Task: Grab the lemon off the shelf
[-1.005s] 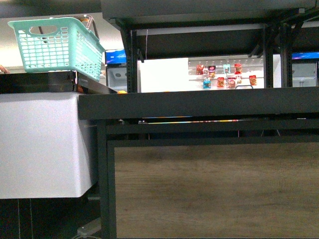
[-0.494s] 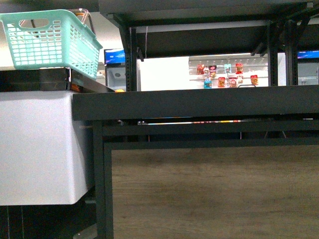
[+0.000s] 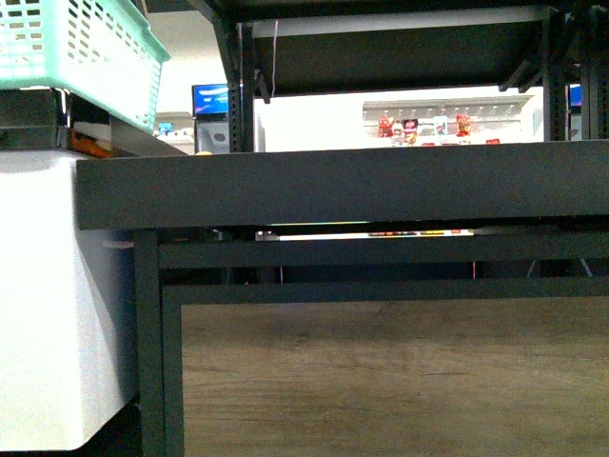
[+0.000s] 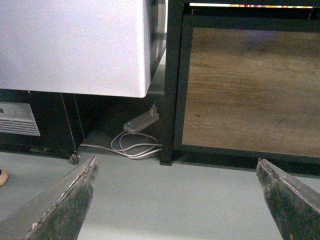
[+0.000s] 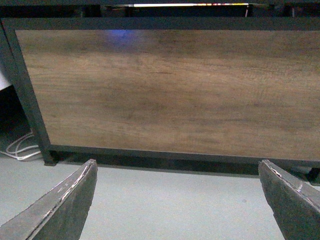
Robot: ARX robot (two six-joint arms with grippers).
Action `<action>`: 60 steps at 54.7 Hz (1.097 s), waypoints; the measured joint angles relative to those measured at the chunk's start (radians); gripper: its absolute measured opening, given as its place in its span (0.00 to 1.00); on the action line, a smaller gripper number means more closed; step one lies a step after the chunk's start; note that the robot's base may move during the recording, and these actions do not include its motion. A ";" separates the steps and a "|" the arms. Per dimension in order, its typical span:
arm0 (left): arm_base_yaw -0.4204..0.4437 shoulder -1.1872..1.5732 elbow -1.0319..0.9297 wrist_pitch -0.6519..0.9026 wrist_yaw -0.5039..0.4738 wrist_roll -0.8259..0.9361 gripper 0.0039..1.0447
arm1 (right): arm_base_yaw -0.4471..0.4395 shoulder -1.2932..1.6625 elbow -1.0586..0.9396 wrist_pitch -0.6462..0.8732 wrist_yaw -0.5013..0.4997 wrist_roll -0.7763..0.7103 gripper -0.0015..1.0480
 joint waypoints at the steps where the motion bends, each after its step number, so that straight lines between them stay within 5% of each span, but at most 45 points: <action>1: 0.000 0.000 0.000 0.000 0.000 0.000 0.93 | 0.000 0.000 0.000 0.000 0.000 0.000 0.93; 60: 0.001 0.001 0.000 0.000 0.000 0.000 0.93 | 0.000 0.001 0.000 0.000 -0.002 0.000 0.93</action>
